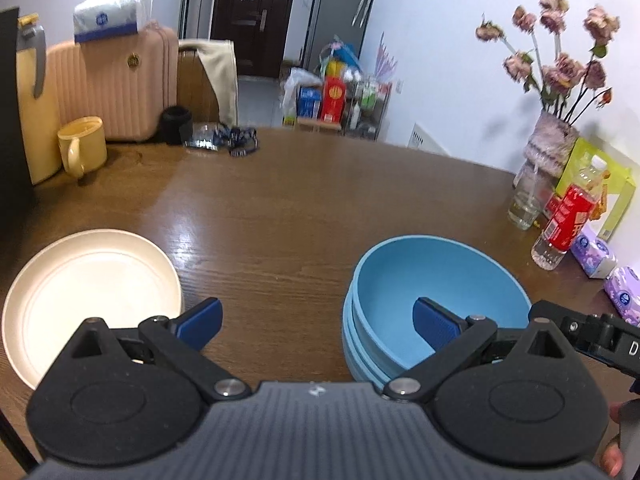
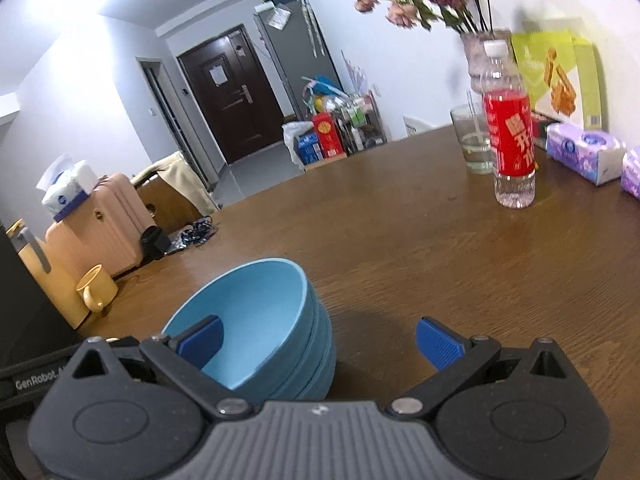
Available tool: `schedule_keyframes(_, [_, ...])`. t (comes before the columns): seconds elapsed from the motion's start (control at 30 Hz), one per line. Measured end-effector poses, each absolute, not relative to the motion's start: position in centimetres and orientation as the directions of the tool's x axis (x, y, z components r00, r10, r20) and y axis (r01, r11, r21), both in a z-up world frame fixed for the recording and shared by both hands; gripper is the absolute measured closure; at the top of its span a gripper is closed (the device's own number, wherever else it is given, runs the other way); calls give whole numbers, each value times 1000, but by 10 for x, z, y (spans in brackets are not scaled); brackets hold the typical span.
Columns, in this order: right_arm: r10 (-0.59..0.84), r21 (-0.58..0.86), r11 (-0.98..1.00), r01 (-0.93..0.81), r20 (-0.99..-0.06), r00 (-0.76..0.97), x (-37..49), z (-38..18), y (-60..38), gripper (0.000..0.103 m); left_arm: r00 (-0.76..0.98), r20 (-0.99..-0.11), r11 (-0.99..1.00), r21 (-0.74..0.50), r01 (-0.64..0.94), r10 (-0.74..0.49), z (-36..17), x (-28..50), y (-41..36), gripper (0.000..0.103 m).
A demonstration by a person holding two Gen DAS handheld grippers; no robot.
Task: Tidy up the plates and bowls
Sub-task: 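Move both grippers to the rim of the stacked blue bowls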
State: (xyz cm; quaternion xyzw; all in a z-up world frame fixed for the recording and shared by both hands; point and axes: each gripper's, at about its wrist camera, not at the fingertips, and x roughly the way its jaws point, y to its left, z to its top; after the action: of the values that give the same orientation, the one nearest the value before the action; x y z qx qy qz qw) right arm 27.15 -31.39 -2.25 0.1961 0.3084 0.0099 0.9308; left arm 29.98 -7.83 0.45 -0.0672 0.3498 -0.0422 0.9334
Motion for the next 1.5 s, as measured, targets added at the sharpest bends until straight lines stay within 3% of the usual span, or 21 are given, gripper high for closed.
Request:
schedule_keyframes(0.5, [206, 403, 911, 89, -632, 747, 319, -34, -315, 2, 625, -761, 977, -215, 9, -174, -19, 355, -83, 0])
schedule_keyframes(0.9, [234, 390, 915, 99, -715, 659, 342, -45, -314, 20, 570, -796, 968, -250, 2, -207, -29, 371, -93, 1])
schedule_keyframes(1.27, [280, 402, 905, 136, -806, 522, 360, -52, -316, 37, 483, -840, 956, -291, -17, -248, -43, 382, -98, 23])
schedule_keyframes(1.5, [310, 418, 897, 144, -827, 470, 365, -55, -311, 44, 441, -852, 945, -327, -25, -283, -48, 386, -98, 27])
